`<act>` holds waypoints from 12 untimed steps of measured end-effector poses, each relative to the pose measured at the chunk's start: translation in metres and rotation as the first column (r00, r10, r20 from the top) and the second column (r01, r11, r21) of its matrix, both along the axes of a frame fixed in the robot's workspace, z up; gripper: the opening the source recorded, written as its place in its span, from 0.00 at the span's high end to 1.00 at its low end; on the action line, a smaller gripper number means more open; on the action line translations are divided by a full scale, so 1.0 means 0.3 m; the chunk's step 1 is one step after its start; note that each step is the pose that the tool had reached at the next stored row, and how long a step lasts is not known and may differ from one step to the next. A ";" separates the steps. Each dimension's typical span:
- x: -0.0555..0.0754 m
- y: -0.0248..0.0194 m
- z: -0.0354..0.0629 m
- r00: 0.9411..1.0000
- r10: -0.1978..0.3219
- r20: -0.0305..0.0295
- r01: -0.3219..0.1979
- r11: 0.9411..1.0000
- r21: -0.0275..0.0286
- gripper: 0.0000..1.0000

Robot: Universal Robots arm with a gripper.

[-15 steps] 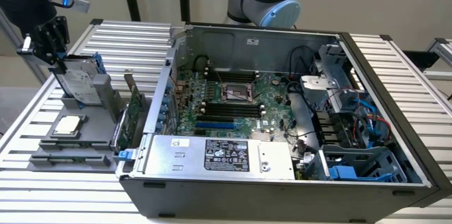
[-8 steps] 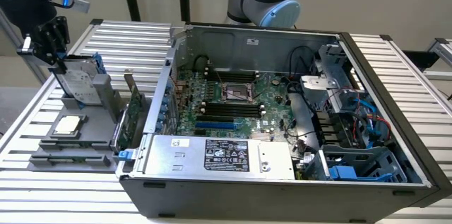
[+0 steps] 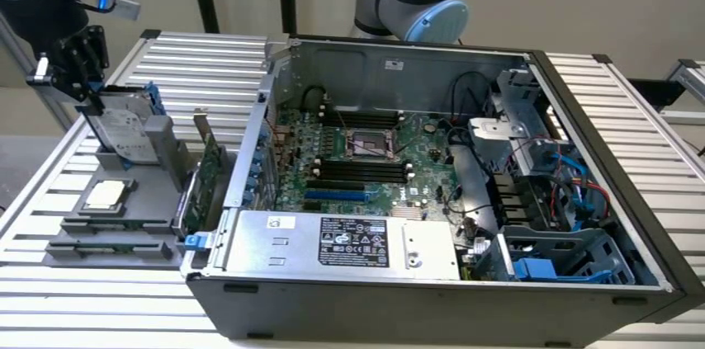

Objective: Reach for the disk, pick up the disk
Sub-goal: 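Pick up the disk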

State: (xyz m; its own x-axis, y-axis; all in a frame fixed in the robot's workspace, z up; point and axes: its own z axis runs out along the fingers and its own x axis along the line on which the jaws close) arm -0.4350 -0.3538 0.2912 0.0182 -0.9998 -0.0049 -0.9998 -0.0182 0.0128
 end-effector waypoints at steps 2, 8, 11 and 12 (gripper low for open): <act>0.000 0.000 0.002 1.000 0.000 0.002 0.000 1.000 0.000 0.67; 0.000 0.000 0.023 1.000 0.000 0.005 0.000 1.000 0.000 0.67; 0.000 0.000 0.033 1.000 0.000 0.008 0.000 1.000 0.000 0.67; 0.000 0.000 0.036 1.000 0.000 0.009 0.000 1.000 0.000 0.67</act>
State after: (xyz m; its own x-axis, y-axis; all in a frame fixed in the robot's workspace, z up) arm -0.4350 -0.3537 0.3020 0.0182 -0.9998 -0.0047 -0.9998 -0.0182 0.0040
